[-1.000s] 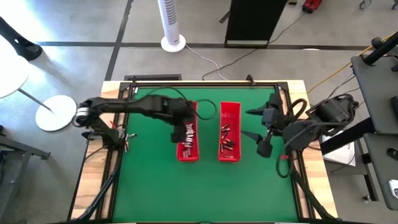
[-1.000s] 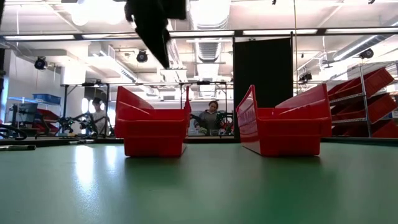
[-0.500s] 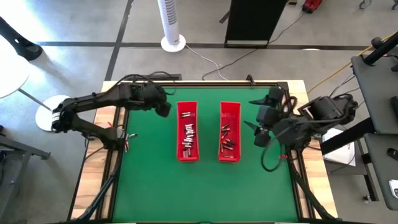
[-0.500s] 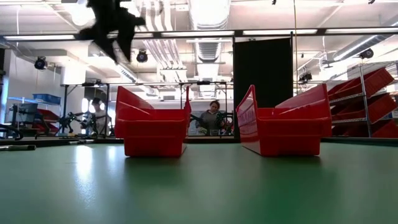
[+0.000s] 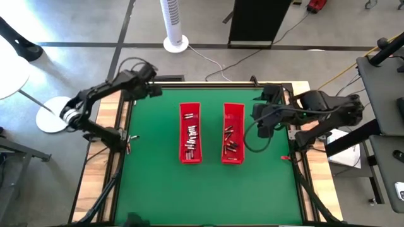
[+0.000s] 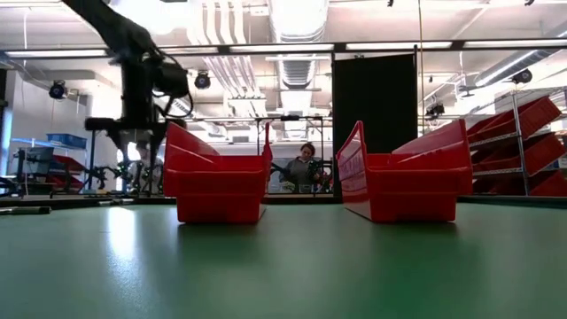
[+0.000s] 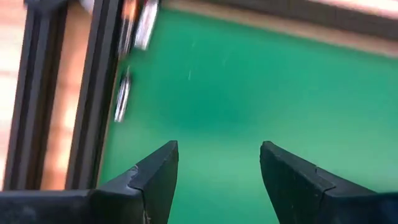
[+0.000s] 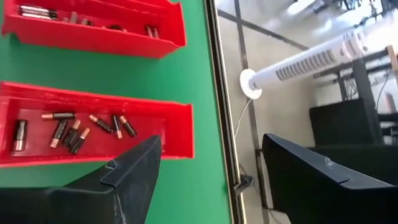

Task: Sort batteries
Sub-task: Put the silver battery into the left red bin

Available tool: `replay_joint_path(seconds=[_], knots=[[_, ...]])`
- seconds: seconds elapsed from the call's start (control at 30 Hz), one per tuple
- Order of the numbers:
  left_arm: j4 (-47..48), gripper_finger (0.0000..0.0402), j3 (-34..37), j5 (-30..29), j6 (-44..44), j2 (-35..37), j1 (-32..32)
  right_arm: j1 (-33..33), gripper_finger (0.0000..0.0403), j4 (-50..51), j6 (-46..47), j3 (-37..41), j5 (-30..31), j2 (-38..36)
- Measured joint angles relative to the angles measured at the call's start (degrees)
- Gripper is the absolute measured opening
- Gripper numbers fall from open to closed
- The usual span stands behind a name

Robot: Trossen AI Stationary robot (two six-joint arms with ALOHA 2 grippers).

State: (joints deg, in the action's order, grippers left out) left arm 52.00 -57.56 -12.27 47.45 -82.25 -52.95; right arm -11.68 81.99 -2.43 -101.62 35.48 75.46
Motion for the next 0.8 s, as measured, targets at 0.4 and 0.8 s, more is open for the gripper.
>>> replay_joint_path(seconds=[0.4,0.8], knots=[[9.5,0.0176,-25.1,1.6,-20.2,-25.0,-12.5,2.5,0.0255,-1.3,16.9,3.5,0.0,-5.3],[31.3,0.0171,-49.2,1.5,-30.6,-47.1,-15.1,2.5,0.0265,-0.9,24.5,7.2,0.5,-8.6]])
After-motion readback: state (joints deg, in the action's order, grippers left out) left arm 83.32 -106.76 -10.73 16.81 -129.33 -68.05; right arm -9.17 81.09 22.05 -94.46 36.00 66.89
